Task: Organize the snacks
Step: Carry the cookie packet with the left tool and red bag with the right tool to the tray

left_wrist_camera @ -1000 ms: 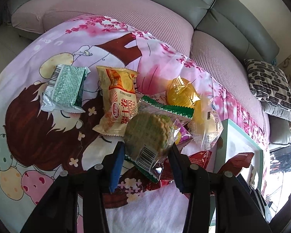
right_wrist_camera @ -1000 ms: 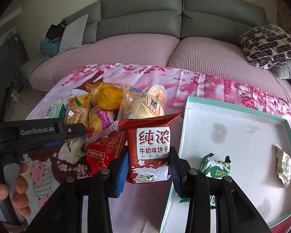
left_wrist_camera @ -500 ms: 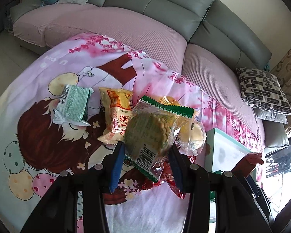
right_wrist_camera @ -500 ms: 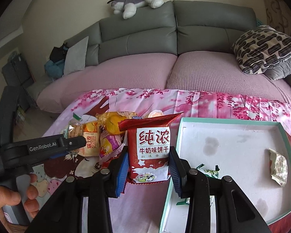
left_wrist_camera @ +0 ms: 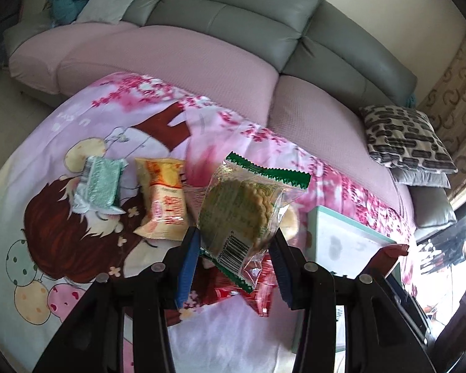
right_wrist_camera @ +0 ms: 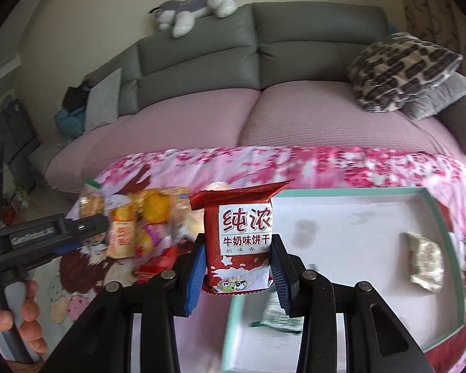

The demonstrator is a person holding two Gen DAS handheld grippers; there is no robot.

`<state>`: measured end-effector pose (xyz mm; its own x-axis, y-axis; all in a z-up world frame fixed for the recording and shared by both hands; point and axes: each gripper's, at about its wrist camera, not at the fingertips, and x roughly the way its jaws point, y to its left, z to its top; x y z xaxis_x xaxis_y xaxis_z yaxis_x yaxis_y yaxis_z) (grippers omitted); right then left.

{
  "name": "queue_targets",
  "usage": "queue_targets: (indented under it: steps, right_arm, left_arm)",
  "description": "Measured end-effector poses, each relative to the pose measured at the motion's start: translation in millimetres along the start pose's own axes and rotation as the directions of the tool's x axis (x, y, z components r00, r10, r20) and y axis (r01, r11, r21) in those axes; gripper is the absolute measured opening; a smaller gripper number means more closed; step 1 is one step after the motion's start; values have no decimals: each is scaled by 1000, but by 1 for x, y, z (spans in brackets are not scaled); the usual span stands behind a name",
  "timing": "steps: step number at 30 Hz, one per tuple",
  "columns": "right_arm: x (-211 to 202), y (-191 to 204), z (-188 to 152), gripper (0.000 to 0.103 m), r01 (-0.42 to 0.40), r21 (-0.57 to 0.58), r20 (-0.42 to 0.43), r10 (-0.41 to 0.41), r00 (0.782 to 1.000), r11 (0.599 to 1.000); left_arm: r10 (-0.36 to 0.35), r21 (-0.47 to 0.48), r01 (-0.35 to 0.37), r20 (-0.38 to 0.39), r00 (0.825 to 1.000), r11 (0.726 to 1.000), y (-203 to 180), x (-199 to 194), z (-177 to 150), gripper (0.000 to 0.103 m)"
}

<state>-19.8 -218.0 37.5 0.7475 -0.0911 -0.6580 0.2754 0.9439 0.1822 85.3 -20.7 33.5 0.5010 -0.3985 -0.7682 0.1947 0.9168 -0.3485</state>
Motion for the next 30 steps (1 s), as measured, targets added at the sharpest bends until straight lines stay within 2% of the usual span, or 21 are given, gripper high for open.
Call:
queue_targets:
  steps: [9, 13, 17, 24, 30]
  right_arm:
    - [-24, -73, 6, 42, 158, 158, 23, -164, 986, 975]
    - [-39, -112, 5, 42, 247, 239, 23, -260, 965, 939]
    - [-48, -141, 1, 42, 308, 288, 4, -323, 947, 907]
    - [-55, -172, -6, 42, 353, 352, -30, -367, 930, 867]
    - [-43, -174, -9, 42, 345, 339, -54, -348, 936, 875]
  left_arm:
    - [-66, 162, 65, -3, 998, 985, -65, 2, -11, 47]
    - [-96, 256, 100, -28, 995, 961, -101, 9, -24, 47]
    - [-122, 318, 137, -66, 990, 938, -128, 19, -36, 47]
    - [-118, 379, 148, -102, 988, 914, -151, 34, -50, 47]
    - [-103, 403, 133, -97, 990, 905, -160, 46, -49, 47]
